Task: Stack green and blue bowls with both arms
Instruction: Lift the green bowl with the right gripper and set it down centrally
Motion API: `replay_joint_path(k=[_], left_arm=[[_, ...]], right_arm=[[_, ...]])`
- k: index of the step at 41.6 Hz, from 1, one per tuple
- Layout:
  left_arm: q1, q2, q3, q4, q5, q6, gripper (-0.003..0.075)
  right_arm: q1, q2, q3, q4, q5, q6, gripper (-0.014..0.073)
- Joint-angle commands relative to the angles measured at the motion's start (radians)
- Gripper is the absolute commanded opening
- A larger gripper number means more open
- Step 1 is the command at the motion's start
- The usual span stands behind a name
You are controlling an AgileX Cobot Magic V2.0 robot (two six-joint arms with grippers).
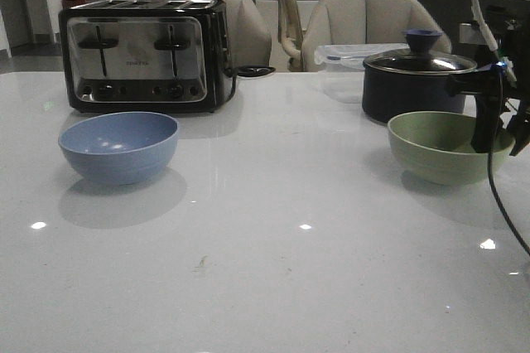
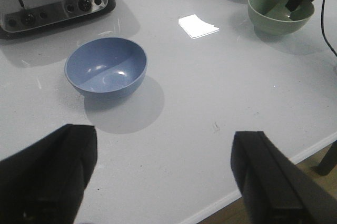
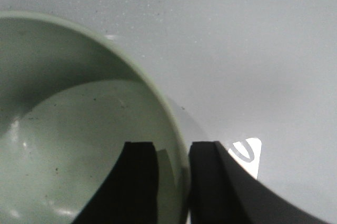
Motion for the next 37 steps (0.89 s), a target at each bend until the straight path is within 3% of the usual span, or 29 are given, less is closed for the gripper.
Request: replay_joint_path(k=[1,9,20,37], left_arm=[[-0.006,0.012,-0.036,-0.02,-0.08,0.004,0.058],[-0.006,0.012,-0.036,-0.02,-0.08,0.004,0.058],[-0.006,0.012,-0.036,-0.02,-0.08,0.004,0.058],[-0.006,0.012,-0.036,-0.02,-0.08,0.004,0.058]], right_arm=[[-0.007,-0.068,-0.03,0.009,-0.019,-0.01,0.0174],[-0.007,-0.117,-0.03,0.009,0.021,-0.011,0.0087],[0.034,-0.272,-0.03,0.015,0.049,-0.017,0.0083],[0.36,-0.297,-0.028,0.018,0.044,-0.017,0.0083]])
